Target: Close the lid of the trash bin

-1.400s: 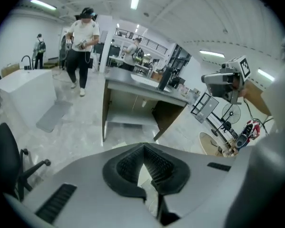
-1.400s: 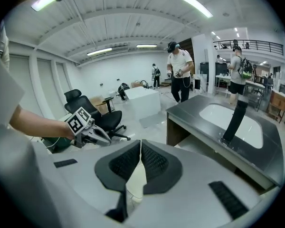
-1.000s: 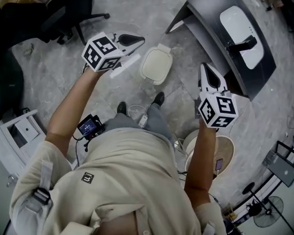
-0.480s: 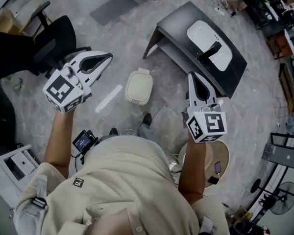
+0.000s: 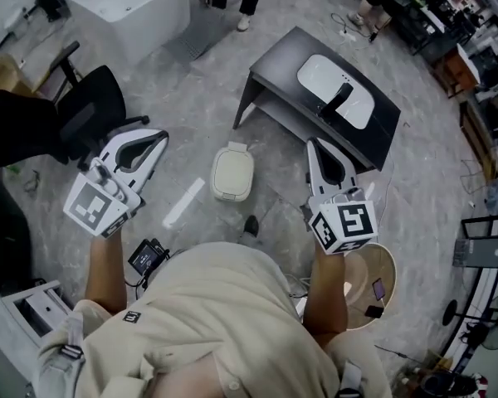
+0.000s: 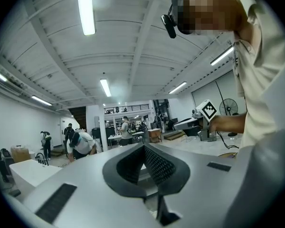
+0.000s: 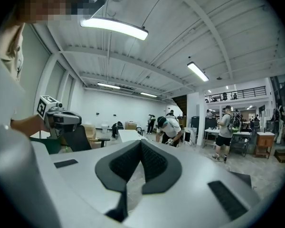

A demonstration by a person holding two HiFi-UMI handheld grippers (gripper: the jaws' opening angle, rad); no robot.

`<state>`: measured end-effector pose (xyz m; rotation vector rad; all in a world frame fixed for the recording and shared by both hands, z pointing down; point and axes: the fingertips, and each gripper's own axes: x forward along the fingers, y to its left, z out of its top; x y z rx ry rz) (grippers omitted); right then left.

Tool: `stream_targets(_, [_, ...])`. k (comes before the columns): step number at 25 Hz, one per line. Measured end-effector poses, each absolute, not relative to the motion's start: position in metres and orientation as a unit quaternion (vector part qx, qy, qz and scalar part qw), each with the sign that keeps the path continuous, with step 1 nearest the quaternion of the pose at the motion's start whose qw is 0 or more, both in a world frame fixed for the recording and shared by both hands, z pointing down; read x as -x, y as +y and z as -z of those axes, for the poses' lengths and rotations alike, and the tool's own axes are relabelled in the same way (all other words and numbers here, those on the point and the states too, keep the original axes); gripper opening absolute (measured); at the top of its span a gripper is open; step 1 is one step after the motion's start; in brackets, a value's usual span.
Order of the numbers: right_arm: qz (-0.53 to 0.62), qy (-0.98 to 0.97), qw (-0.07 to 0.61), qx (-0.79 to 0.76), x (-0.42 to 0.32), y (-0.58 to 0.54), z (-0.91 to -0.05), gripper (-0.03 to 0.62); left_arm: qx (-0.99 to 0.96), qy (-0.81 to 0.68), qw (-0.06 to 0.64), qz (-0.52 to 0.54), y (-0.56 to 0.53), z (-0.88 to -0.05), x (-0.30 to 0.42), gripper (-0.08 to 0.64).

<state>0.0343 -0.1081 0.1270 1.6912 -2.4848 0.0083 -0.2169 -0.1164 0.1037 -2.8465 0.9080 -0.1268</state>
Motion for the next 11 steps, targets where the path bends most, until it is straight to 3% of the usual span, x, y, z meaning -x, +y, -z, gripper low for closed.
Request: stream_targets(11, [-0.002,-0.817,0.076,-0.572,-0.035,-0.082,-0.119,0.021,0.954,0.289,0.067,0.038,-0.086,-0.107,0.221,0.014])
